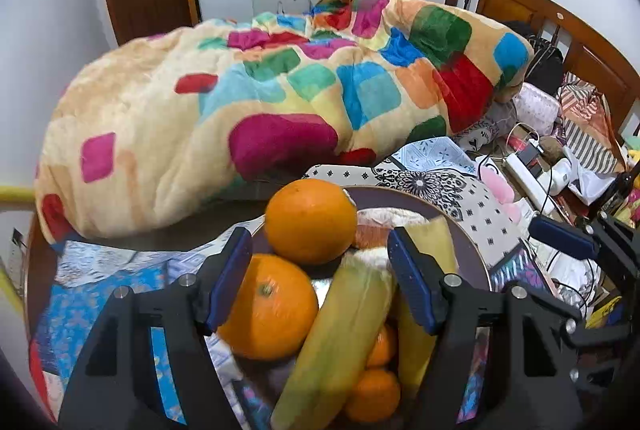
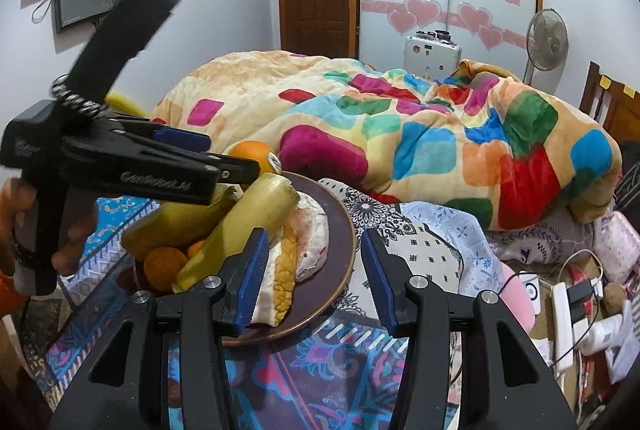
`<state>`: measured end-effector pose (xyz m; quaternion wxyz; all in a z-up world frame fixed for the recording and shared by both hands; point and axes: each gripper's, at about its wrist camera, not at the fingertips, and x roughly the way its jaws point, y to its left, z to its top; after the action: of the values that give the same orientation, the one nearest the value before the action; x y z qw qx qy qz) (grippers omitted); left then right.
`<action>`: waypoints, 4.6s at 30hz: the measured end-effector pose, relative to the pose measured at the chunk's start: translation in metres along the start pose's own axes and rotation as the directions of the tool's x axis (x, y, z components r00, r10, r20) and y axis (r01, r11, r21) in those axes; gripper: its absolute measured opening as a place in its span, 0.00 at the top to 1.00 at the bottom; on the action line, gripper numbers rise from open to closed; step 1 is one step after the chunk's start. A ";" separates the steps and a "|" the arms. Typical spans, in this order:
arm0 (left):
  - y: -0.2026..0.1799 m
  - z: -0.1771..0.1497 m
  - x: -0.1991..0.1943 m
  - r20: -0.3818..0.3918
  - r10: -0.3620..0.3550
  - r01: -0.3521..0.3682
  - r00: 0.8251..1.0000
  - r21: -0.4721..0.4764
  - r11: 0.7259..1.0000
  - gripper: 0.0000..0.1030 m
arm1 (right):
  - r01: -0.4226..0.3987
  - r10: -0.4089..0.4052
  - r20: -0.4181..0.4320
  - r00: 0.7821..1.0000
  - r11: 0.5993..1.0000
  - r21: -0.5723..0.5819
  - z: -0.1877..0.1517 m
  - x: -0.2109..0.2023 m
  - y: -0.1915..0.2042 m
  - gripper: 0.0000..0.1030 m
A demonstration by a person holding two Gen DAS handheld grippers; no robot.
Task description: Organize fruits
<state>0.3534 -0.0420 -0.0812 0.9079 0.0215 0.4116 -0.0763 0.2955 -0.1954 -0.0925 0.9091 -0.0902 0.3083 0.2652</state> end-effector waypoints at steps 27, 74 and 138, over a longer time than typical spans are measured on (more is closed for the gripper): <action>0.010 -0.145 -0.142 0.157 0.036 -0.028 0.987 -0.054 0.998 0.21 | -0.081 0.083 -0.024 0.996 0.992 0.094 -0.053 -0.055 0.058 0.51; 0.008 -0.136 -0.041 -0.084 -0.024 0.024 0.996 0.005 1.000 0.85 | -0.074 0.076 -0.069 0.995 0.997 0.026 -0.060 -0.026 0.027 0.84; -0.034 -0.144 -0.309 0.541 0.016 -0.006 0.841 -0.020 1.000 0.39 | 0.022 -0.043 0.398 0.917 0.998 0.058 -0.007 -0.214 0.098 0.39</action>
<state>0.0405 -0.0235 0.0564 0.9877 -0.0065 0.1395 -0.0706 0.0954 -0.2065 0.0319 0.9592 -0.0157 0.1219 0.2547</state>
